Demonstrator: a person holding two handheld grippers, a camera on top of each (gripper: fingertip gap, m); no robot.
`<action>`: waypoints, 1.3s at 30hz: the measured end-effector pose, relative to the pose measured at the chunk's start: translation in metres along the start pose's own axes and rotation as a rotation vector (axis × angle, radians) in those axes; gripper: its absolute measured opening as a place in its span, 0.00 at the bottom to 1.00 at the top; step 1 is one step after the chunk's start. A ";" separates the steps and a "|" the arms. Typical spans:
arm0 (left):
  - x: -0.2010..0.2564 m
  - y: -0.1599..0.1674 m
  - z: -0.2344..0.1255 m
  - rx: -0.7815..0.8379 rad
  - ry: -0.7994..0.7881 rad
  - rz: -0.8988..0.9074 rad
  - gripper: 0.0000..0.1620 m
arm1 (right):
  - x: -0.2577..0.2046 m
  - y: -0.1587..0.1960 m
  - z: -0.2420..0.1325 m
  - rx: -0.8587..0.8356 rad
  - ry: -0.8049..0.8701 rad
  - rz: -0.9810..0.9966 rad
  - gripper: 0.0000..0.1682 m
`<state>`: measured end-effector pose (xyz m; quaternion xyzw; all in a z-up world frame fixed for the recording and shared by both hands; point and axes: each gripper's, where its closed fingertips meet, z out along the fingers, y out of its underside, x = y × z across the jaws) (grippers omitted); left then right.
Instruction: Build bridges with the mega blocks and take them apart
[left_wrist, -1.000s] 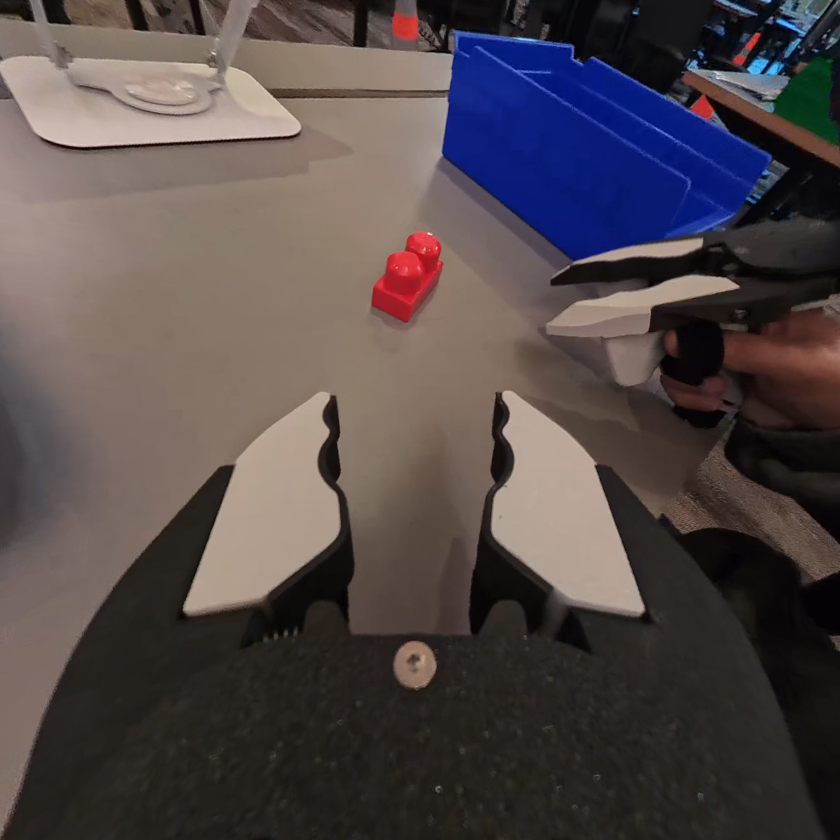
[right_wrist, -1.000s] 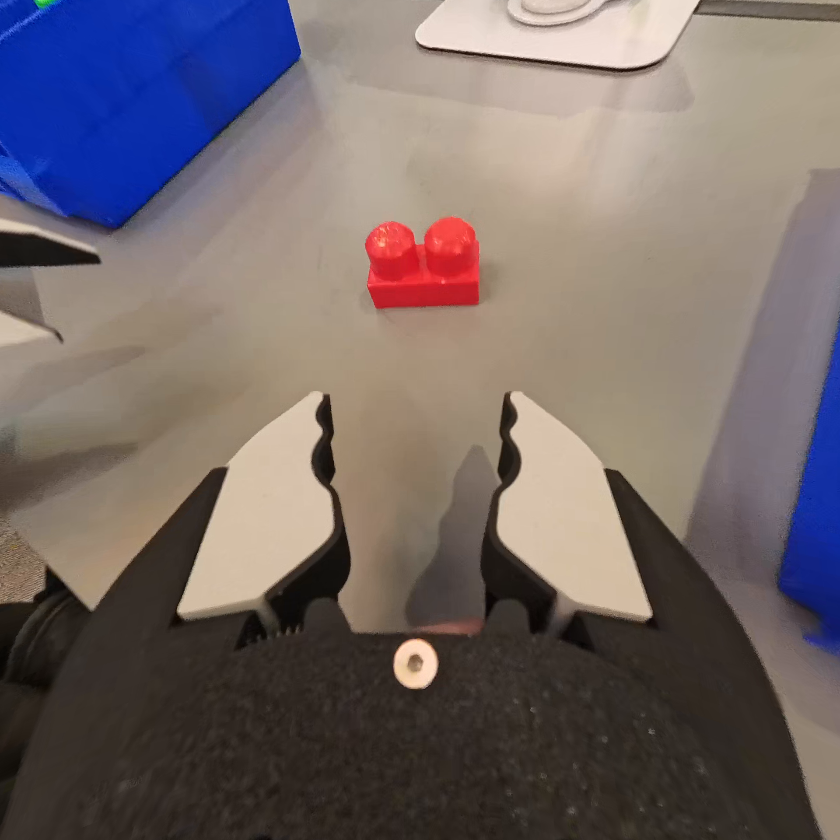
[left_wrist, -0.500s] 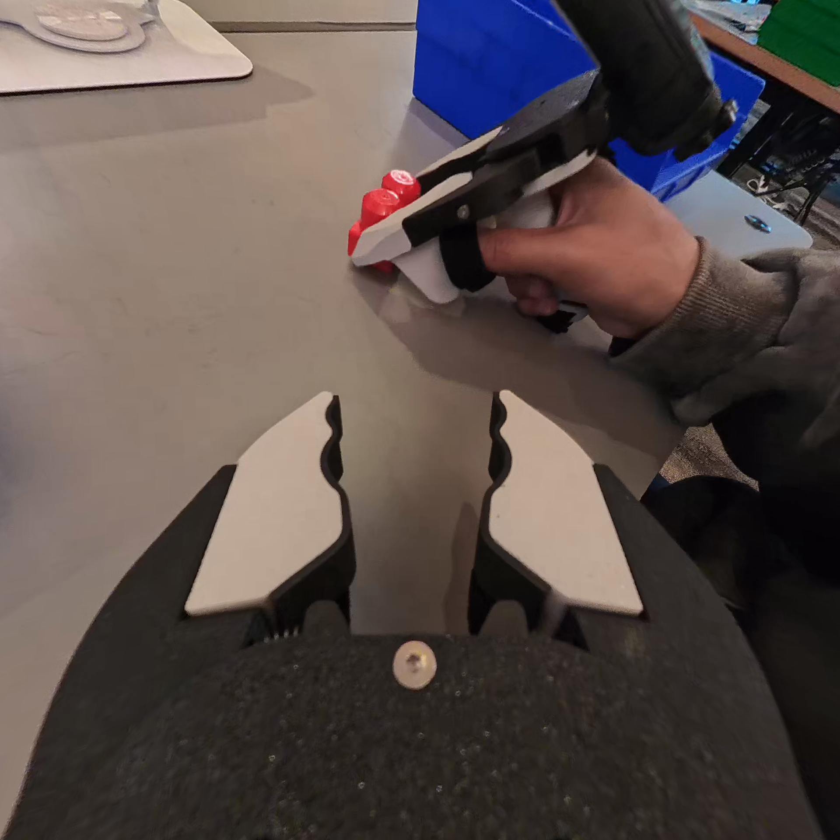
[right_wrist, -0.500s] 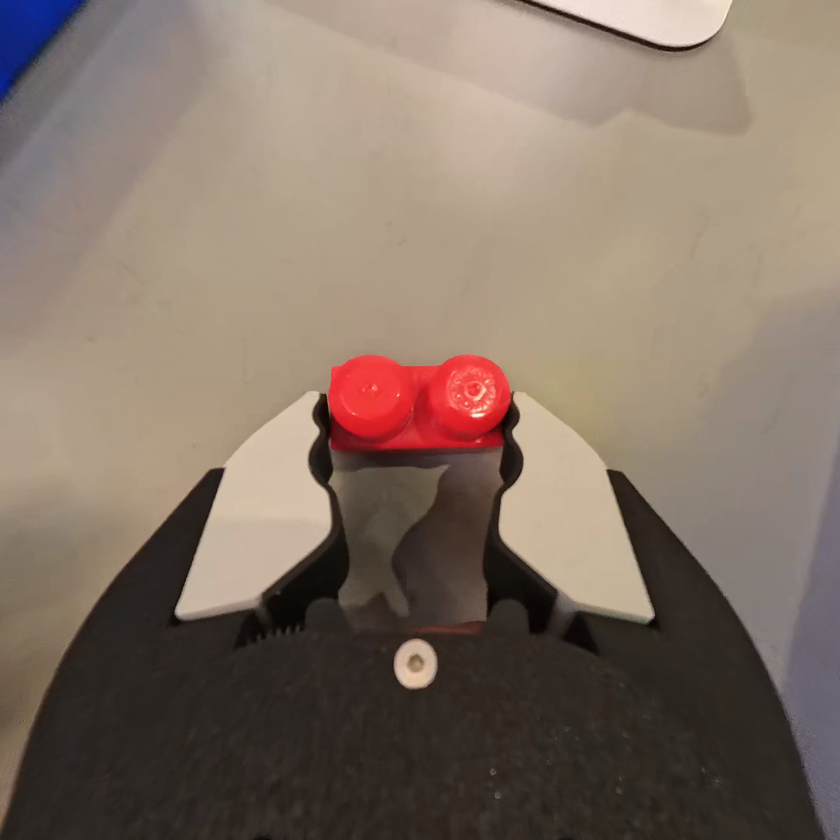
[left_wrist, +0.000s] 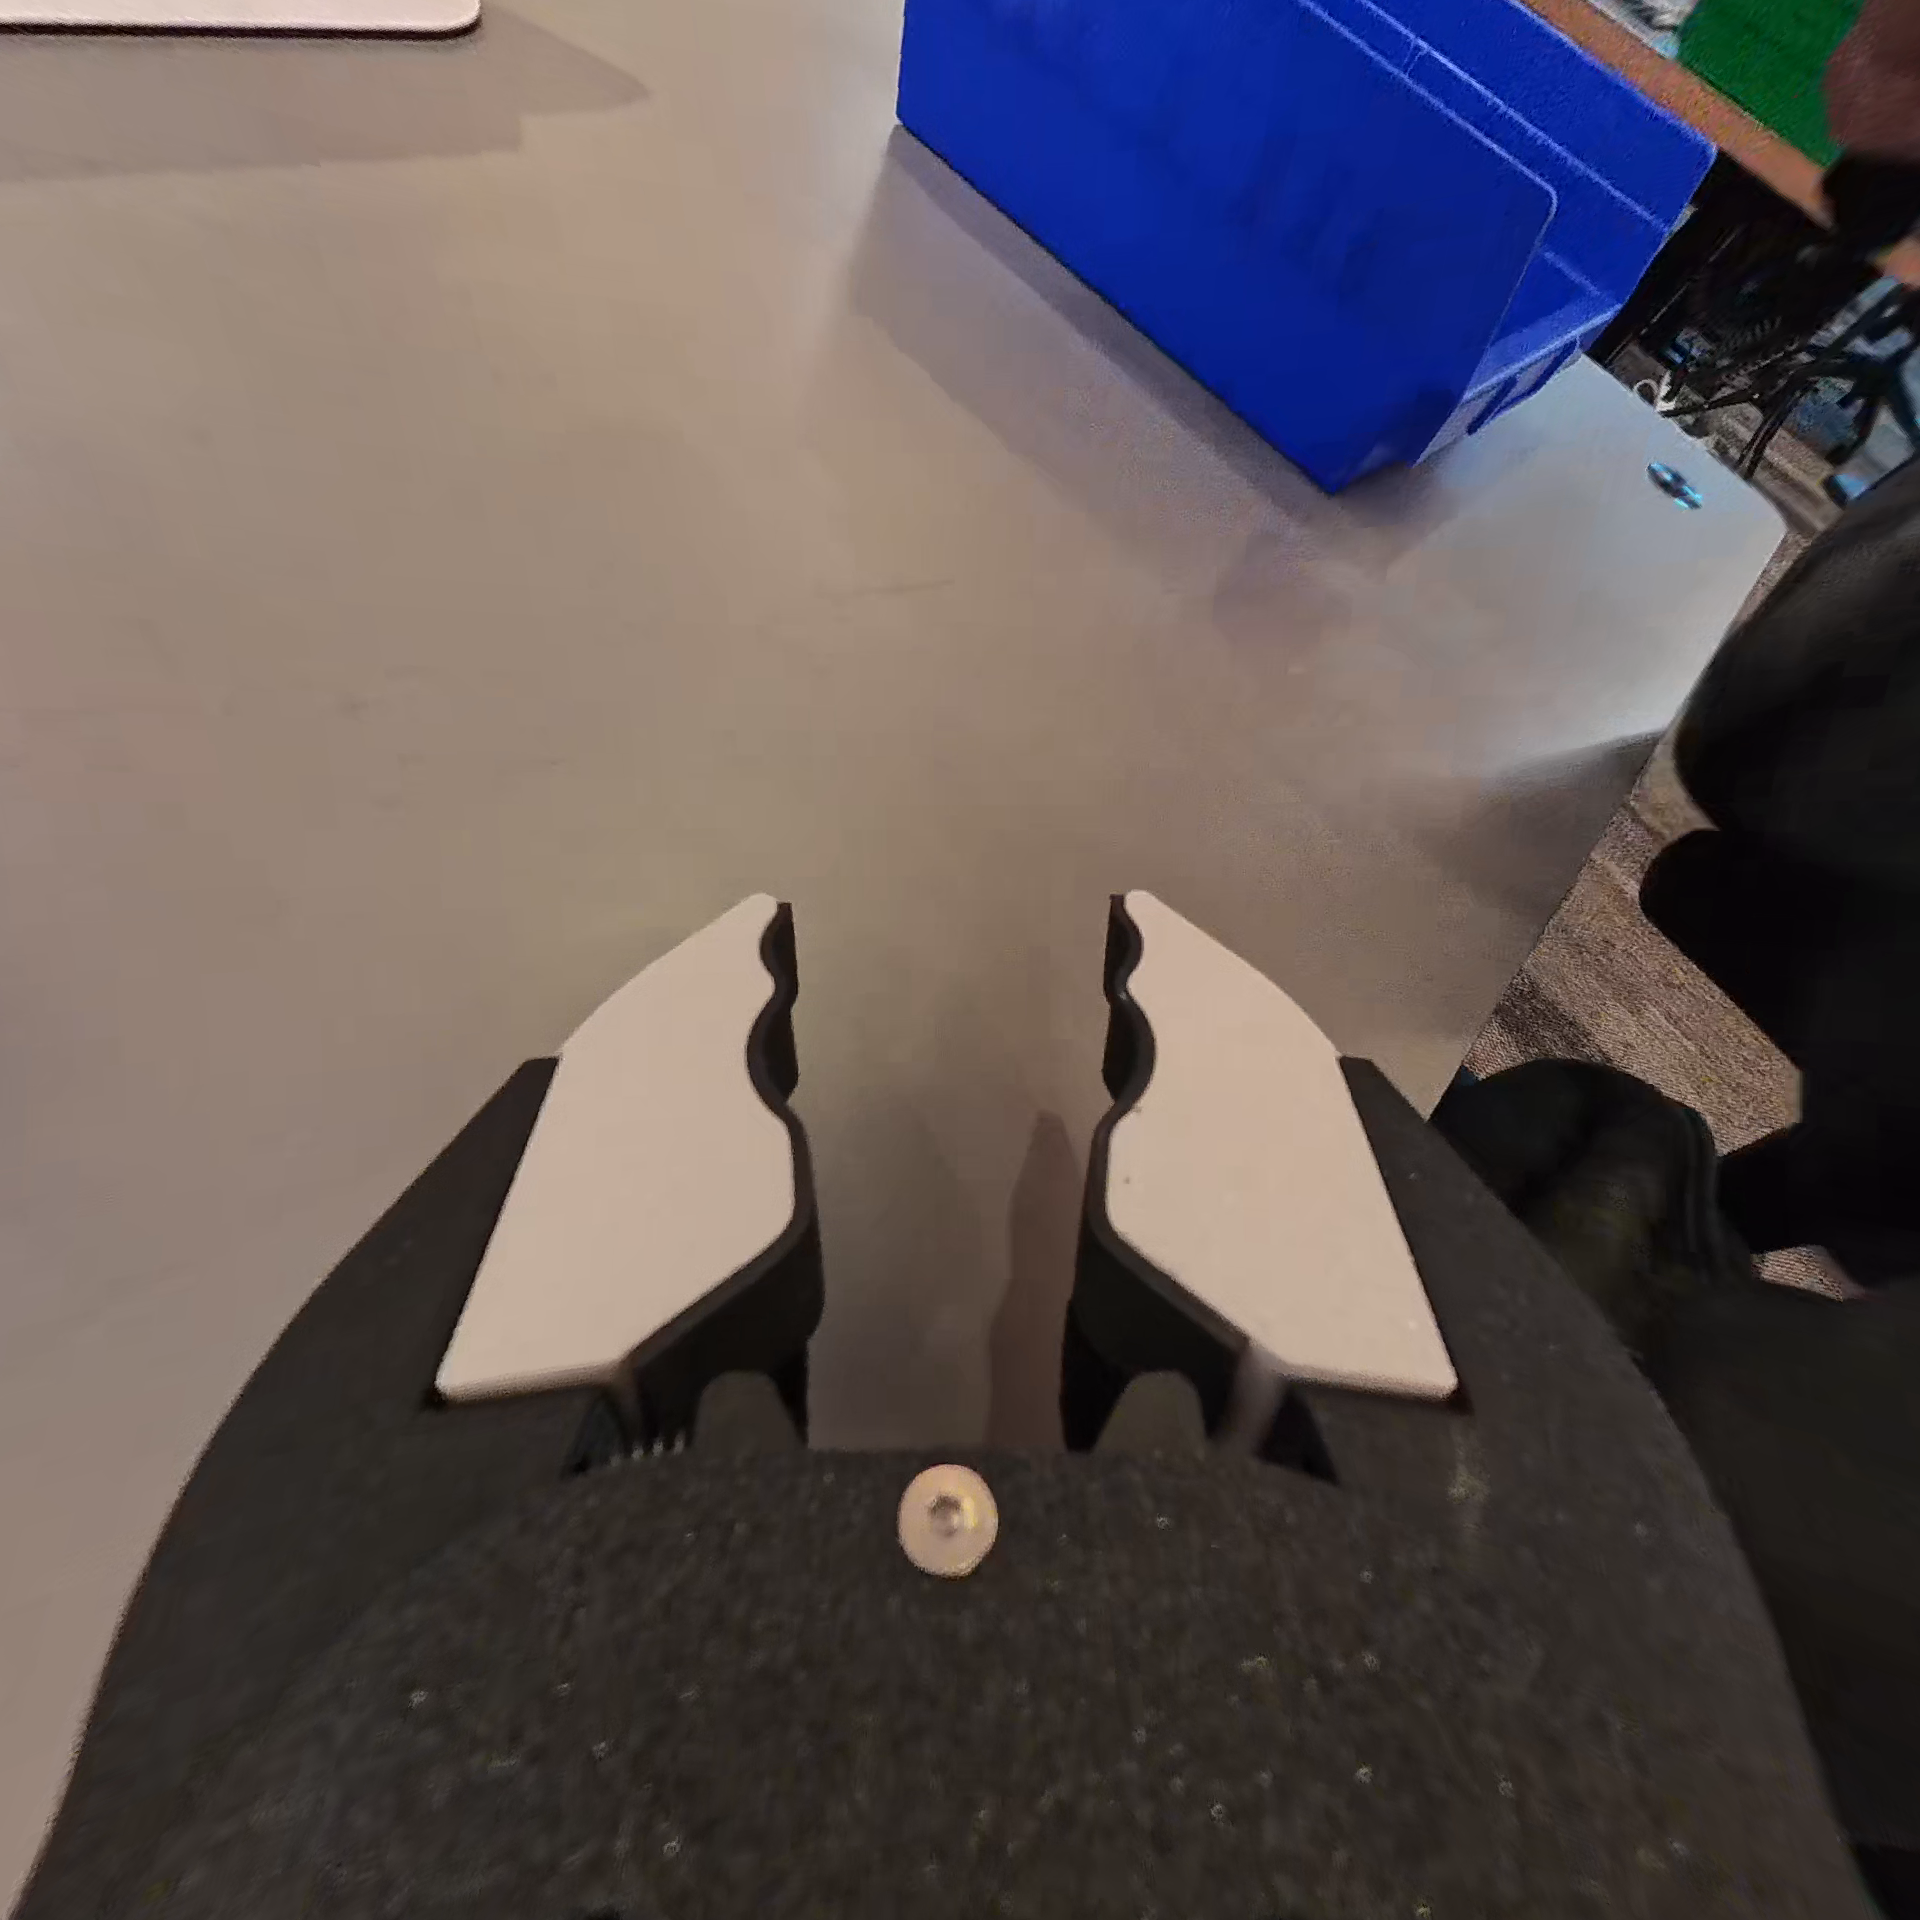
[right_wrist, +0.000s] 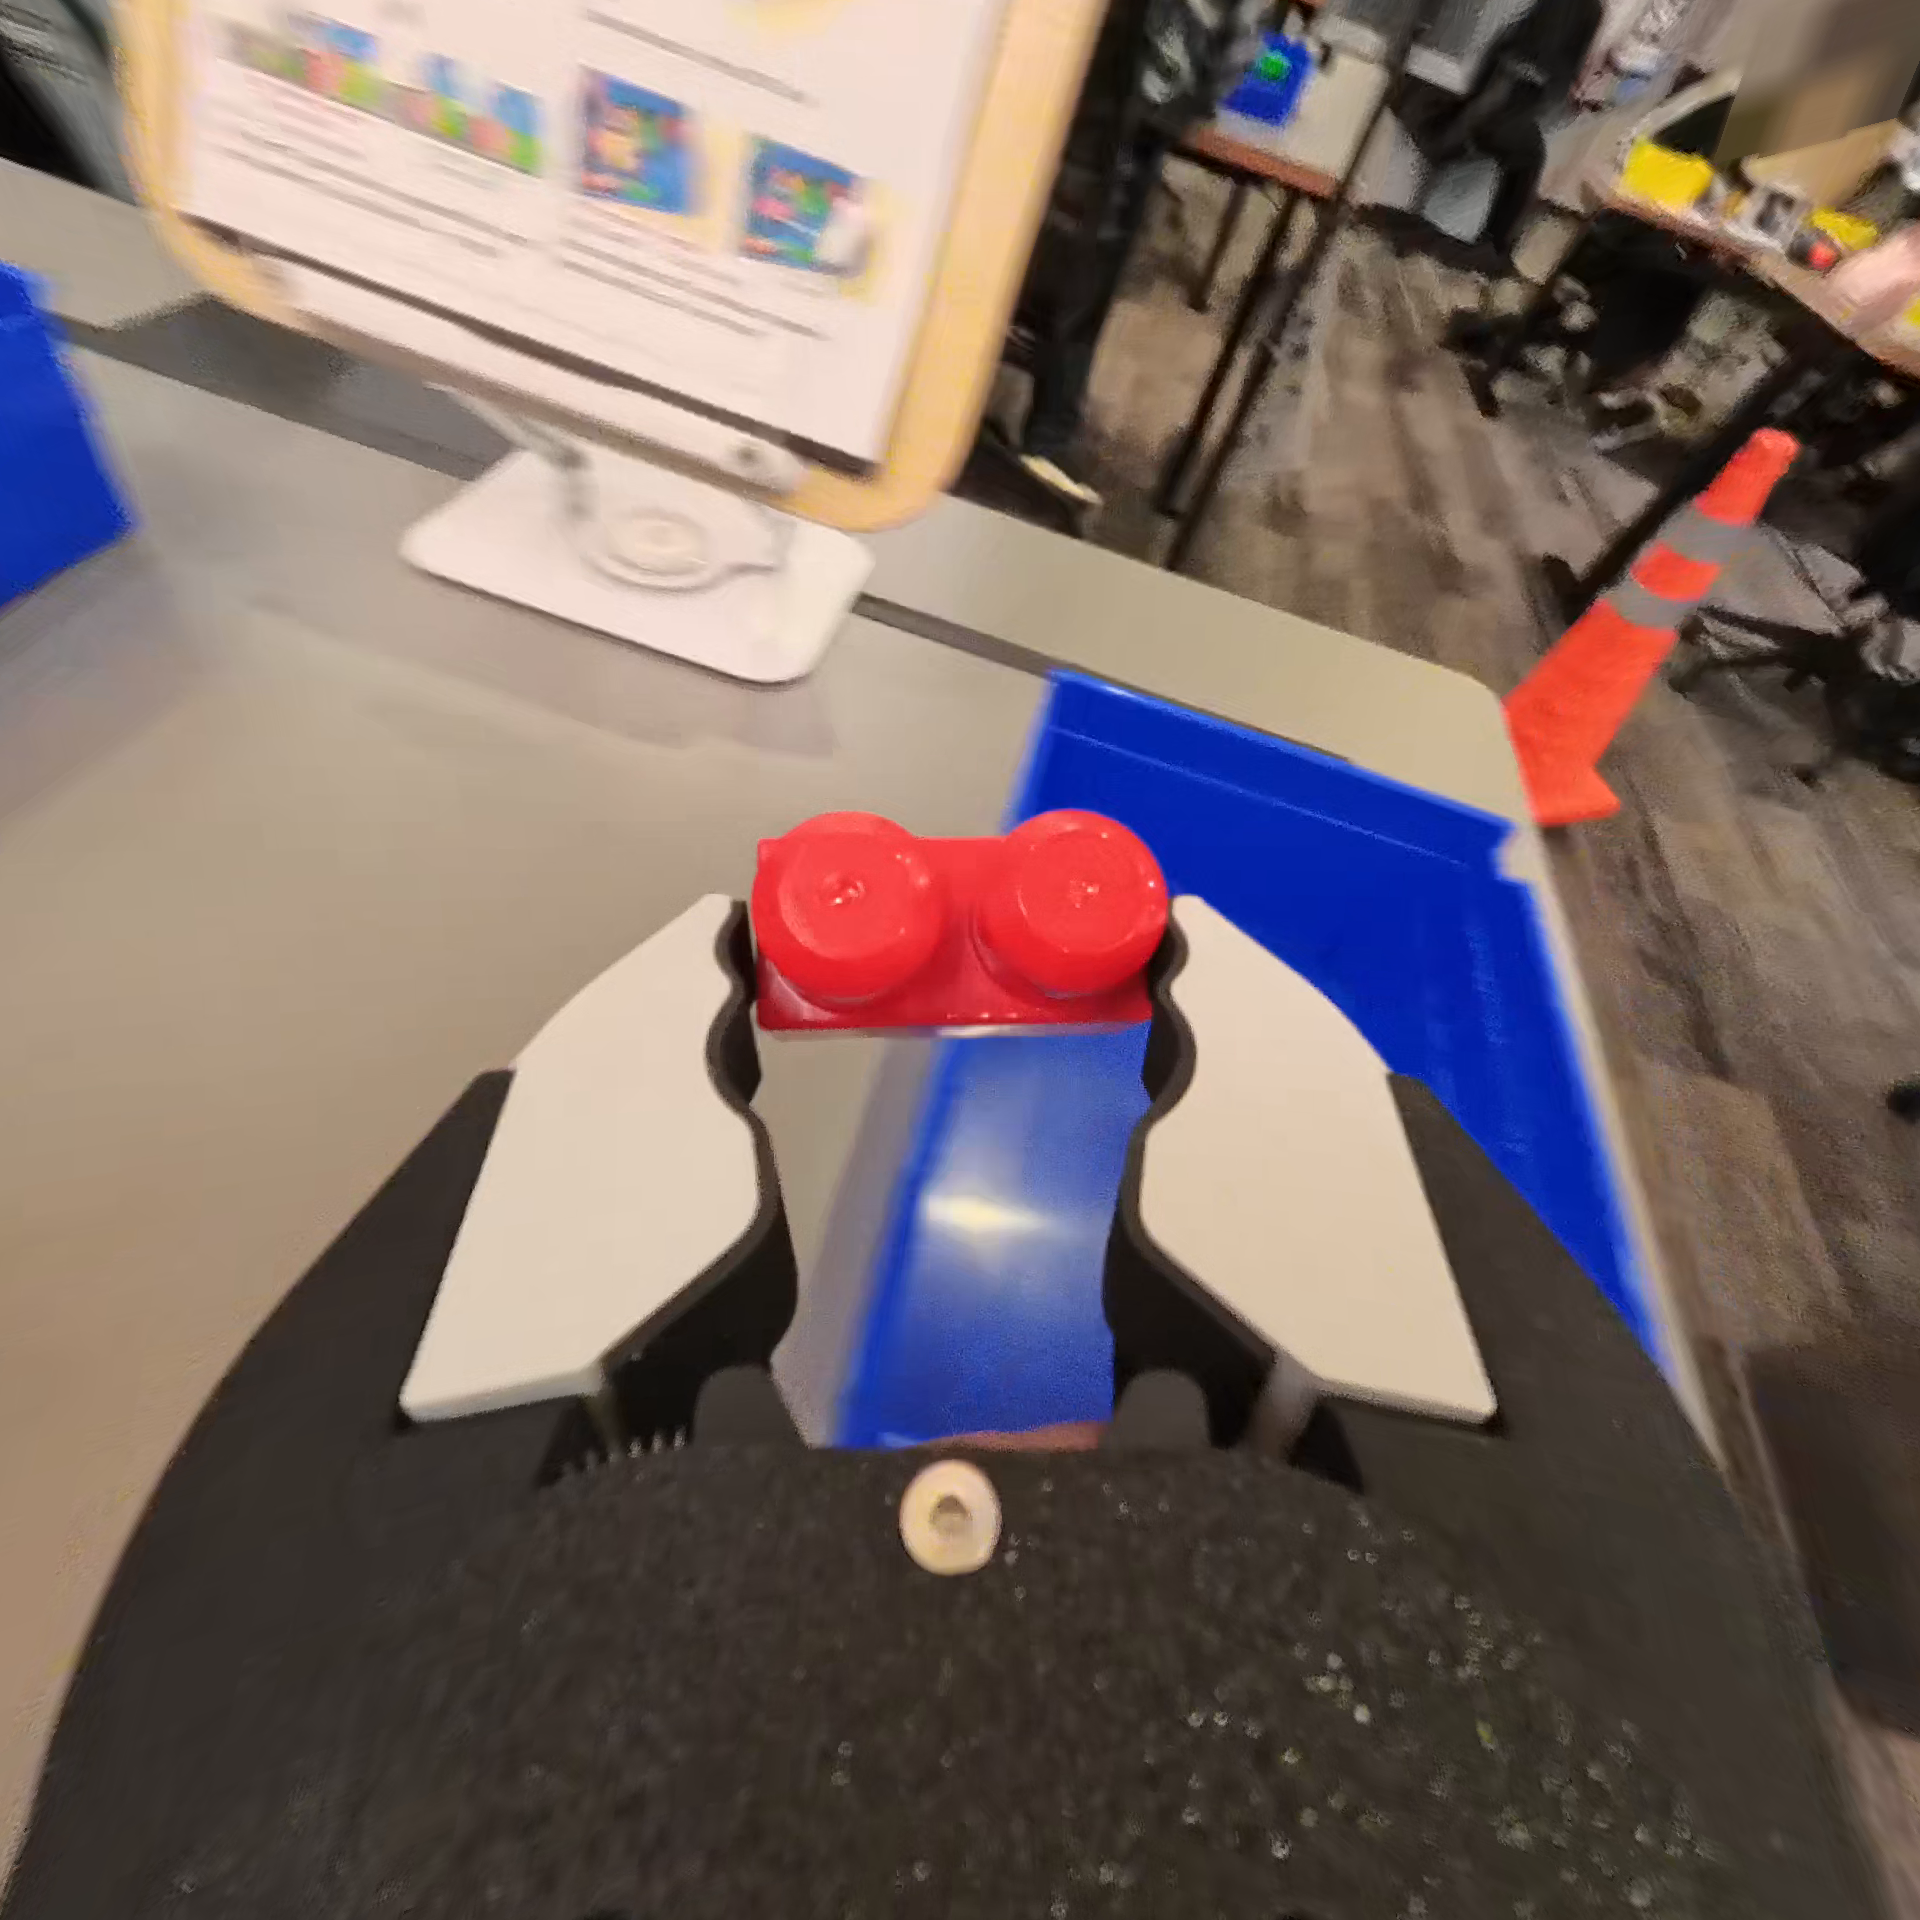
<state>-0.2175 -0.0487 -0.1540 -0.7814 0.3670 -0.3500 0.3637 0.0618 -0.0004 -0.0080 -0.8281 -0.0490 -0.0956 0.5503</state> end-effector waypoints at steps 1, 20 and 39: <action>0.002 0.000 0.001 0.000 0.005 0.002 0.35 | 0.025 0.006 0.006 -0.049 0.017 0.015 0.43; 0.018 0.005 0.006 -0.023 -0.012 0.098 0.35 | 0.069 0.127 0.216 -0.534 -0.252 -0.100 0.44; 0.011 0.003 0.008 -0.034 0.005 0.065 0.36 | -0.174 0.110 -0.029 -0.084 -0.811 0.167 0.37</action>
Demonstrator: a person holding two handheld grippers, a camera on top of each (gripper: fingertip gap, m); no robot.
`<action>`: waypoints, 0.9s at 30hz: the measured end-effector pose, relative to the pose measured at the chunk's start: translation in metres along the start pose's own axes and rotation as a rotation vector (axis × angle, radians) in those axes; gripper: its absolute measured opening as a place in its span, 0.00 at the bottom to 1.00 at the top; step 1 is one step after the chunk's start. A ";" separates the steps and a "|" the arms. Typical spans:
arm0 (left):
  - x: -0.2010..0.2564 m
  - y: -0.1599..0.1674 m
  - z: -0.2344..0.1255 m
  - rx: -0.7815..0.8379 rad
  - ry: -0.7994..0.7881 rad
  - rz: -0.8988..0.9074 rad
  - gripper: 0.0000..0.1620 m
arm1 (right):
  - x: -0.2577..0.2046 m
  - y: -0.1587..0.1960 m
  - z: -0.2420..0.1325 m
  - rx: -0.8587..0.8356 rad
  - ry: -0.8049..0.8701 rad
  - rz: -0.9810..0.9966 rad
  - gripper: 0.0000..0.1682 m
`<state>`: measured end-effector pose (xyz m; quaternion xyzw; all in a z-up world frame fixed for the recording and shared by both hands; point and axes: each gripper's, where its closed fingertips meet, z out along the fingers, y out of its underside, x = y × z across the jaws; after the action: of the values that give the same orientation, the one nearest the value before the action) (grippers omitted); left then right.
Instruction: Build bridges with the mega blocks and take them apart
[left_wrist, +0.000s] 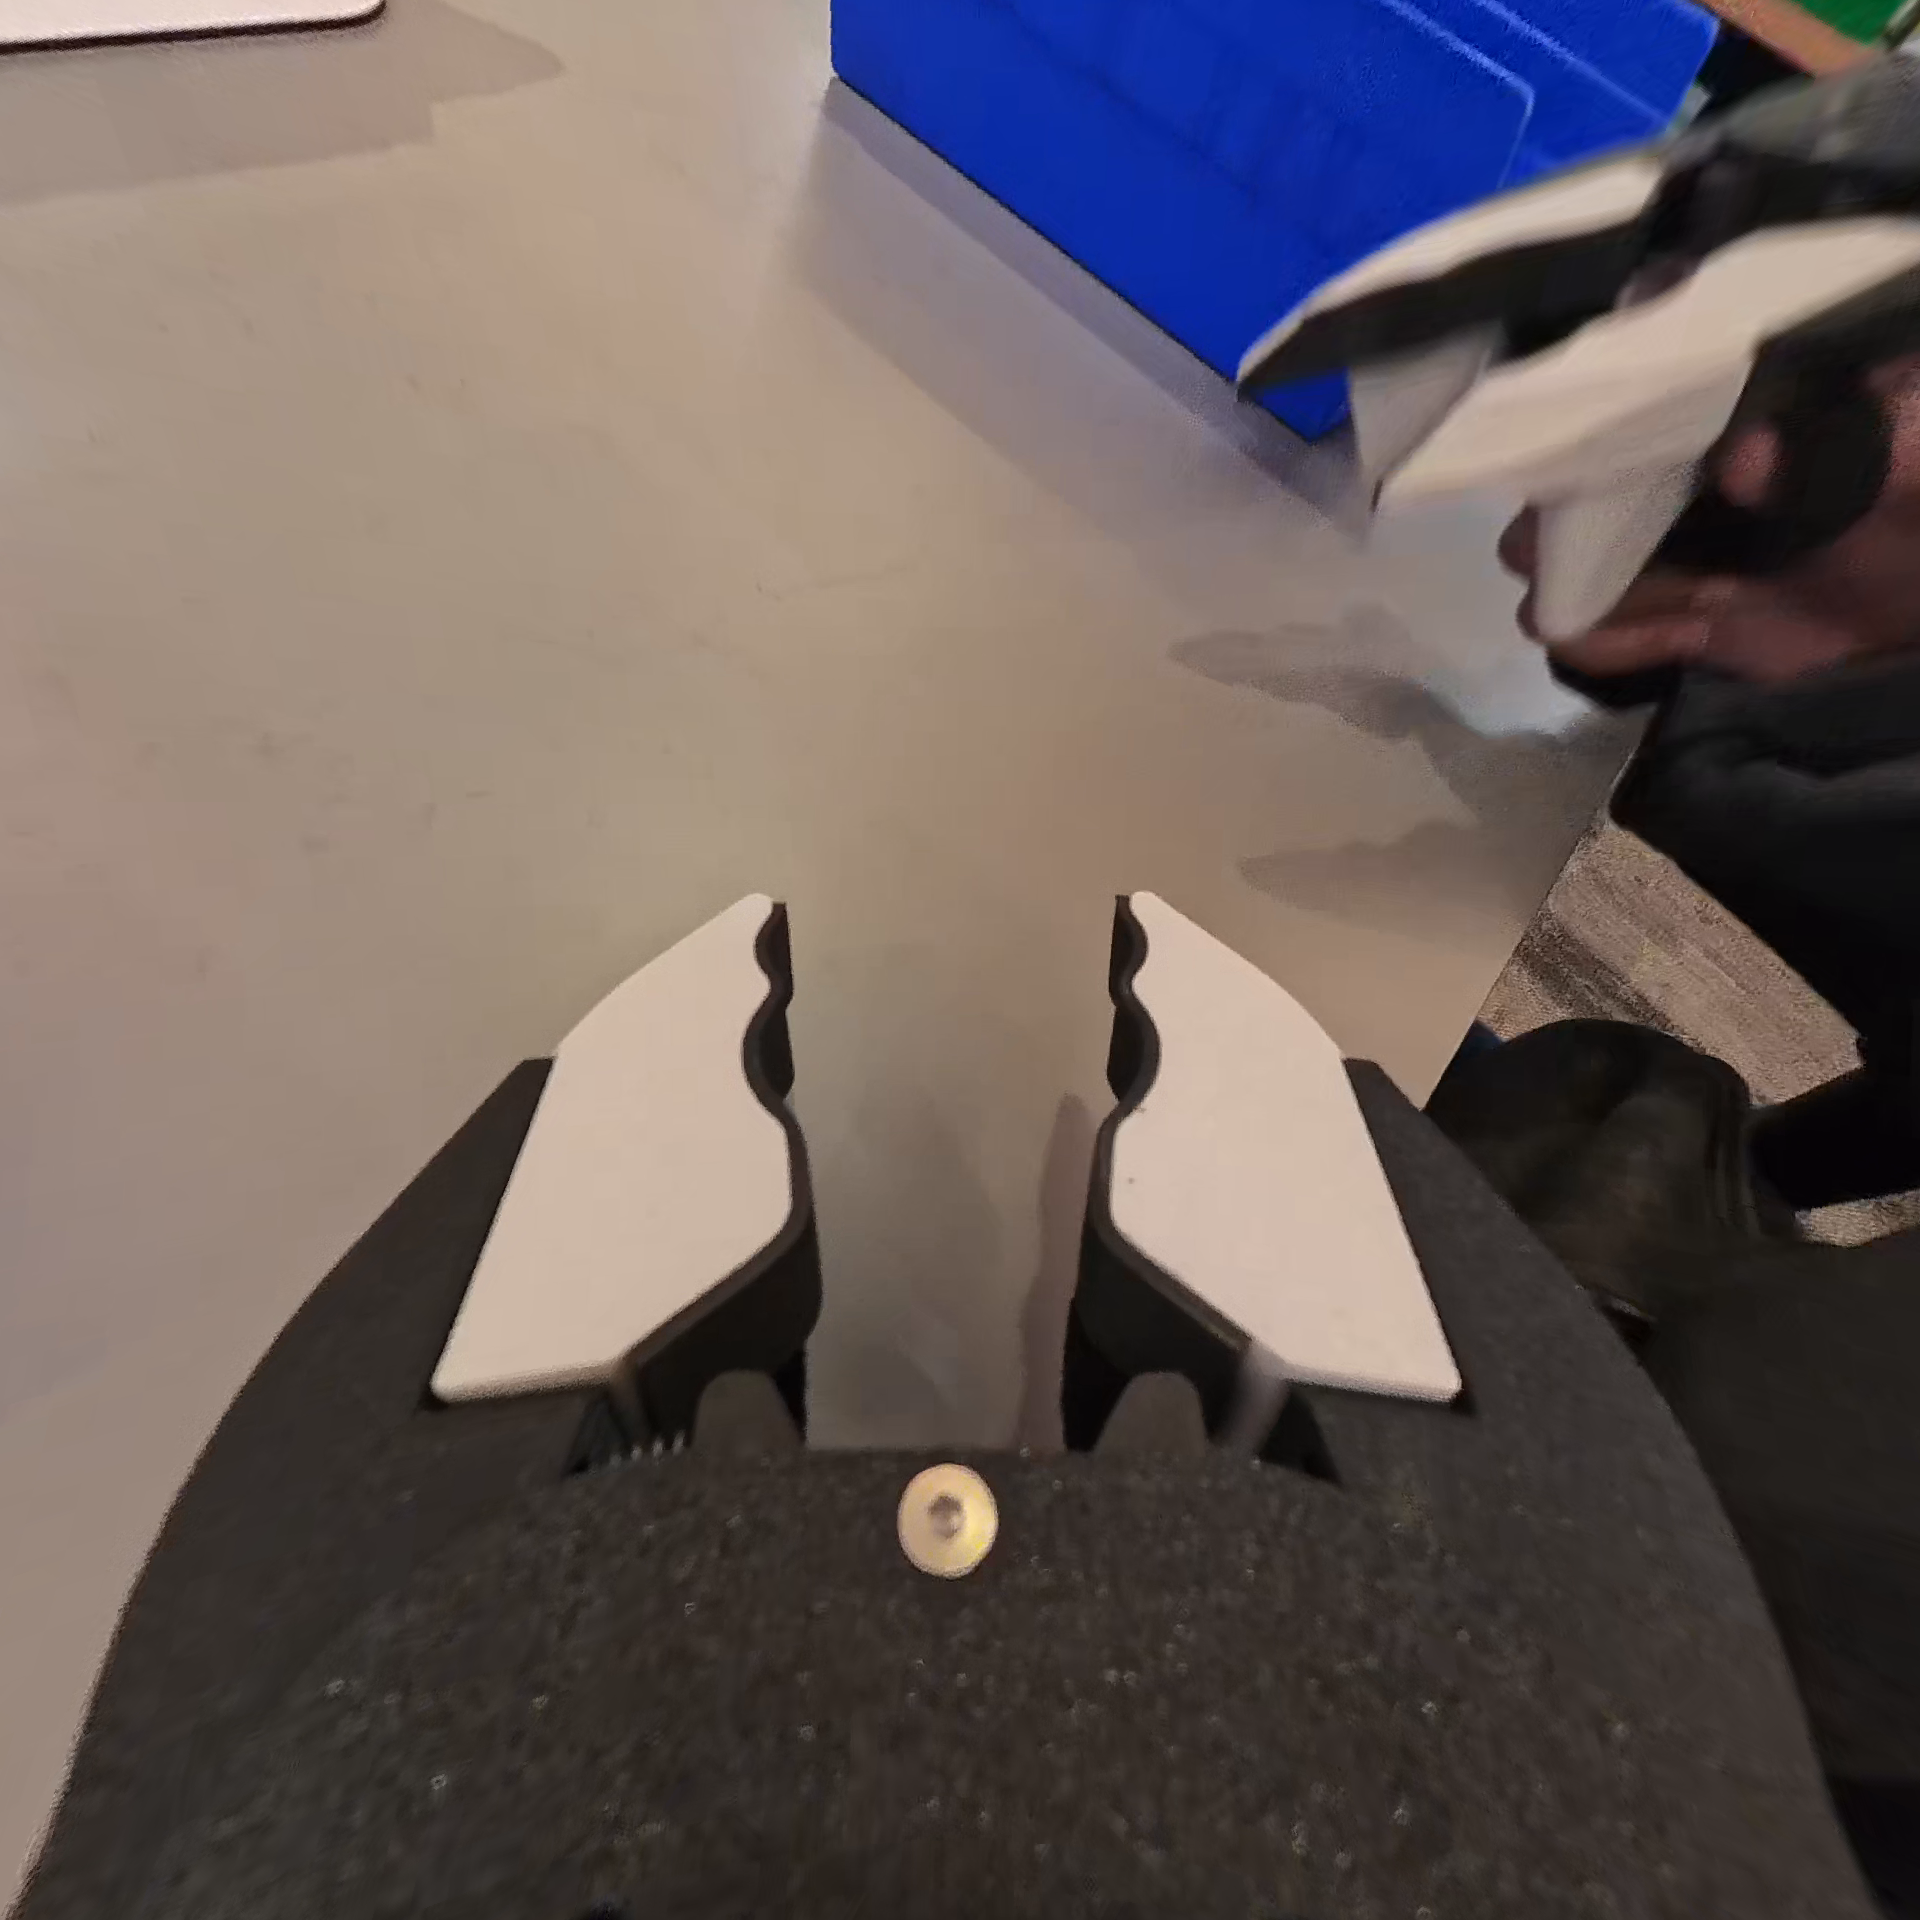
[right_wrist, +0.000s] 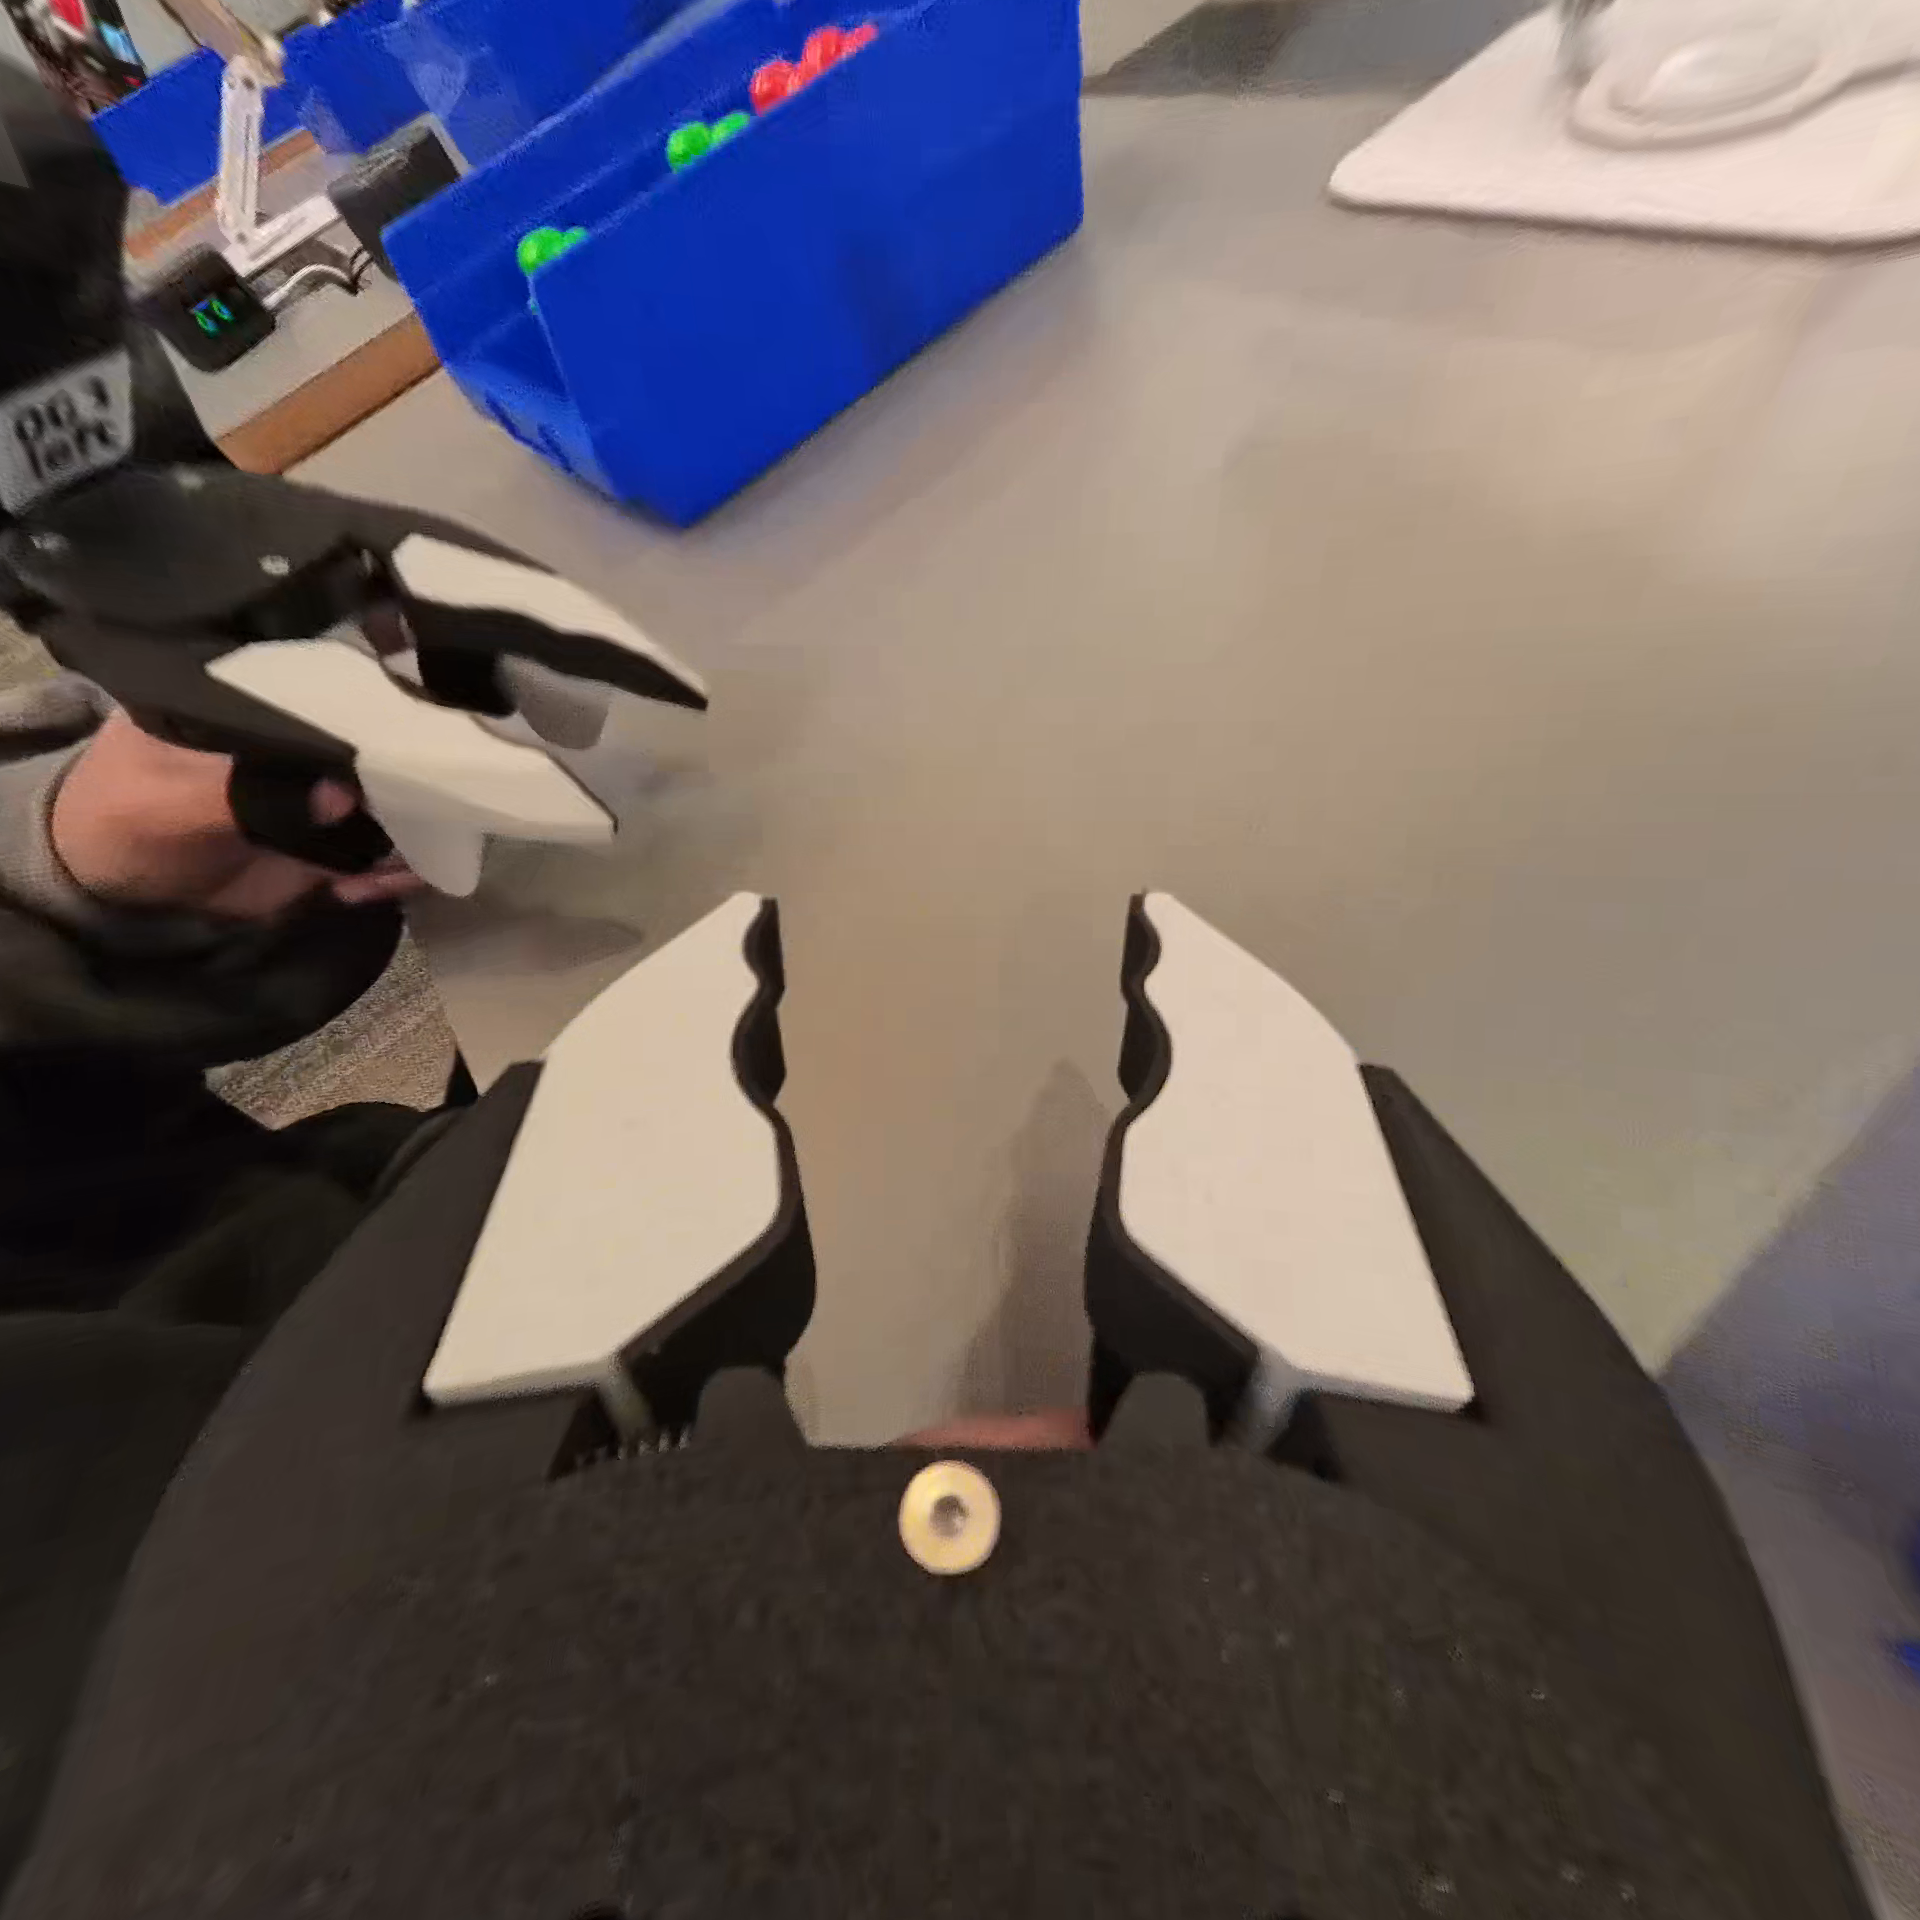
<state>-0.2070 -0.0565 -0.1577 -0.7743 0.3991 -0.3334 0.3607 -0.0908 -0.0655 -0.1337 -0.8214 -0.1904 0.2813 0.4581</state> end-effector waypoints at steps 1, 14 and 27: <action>0.000 0.001 0.000 -0.006 -0.003 0.006 0.36 | -0.001 0.007 0.002 0.019 0.010 0.009 0.37; -0.110 -0.050 -0.125 -0.237 -0.217 0.462 0.37 | -0.005 0.012 -0.003 0.035 -0.054 0.038 0.34; -0.296 -0.004 -0.183 -0.946 -0.191 0.611 0.30 | -0.006 0.017 0.001 -0.007 -0.081 0.066 0.32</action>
<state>-0.4883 0.1454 -0.1271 -0.7276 0.6762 0.0726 0.0895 -0.0949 -0.0768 -0.1471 -0.8169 -0.1825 0.3284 0.4375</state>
